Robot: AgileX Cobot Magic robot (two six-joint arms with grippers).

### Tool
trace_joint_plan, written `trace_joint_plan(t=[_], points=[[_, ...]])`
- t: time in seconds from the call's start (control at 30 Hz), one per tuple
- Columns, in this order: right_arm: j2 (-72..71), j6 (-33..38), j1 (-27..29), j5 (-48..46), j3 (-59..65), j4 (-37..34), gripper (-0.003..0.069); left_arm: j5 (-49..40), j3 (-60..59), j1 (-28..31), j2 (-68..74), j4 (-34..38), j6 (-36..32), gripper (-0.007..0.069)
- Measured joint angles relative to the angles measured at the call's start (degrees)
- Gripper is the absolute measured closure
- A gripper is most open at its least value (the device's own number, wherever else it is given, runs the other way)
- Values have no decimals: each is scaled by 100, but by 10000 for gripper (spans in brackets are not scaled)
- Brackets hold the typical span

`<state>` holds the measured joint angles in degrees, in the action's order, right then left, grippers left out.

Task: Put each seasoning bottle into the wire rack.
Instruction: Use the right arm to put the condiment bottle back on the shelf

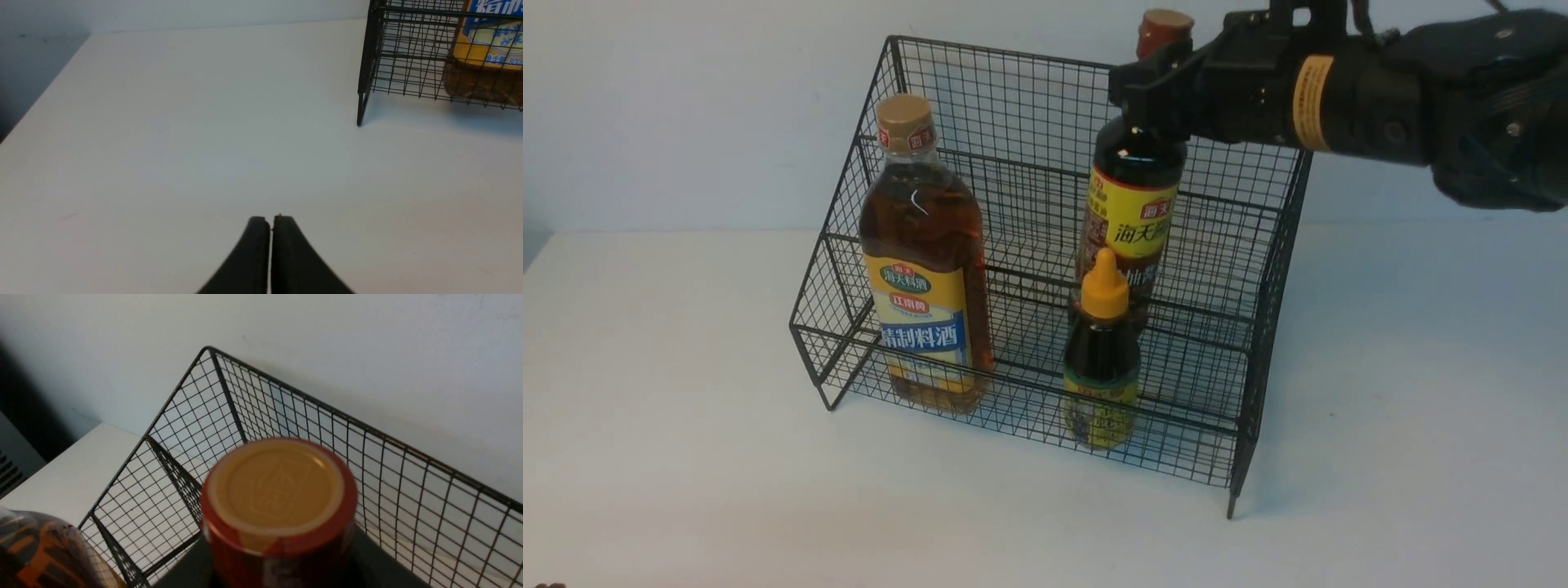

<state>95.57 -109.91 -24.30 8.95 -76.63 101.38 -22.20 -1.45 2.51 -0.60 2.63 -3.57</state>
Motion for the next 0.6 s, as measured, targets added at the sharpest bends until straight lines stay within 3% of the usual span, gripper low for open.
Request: trace_joint_plan(t=[0.6], points=[[68,345,0,268,425,0,379,0,0,0,0,0,0,629]])
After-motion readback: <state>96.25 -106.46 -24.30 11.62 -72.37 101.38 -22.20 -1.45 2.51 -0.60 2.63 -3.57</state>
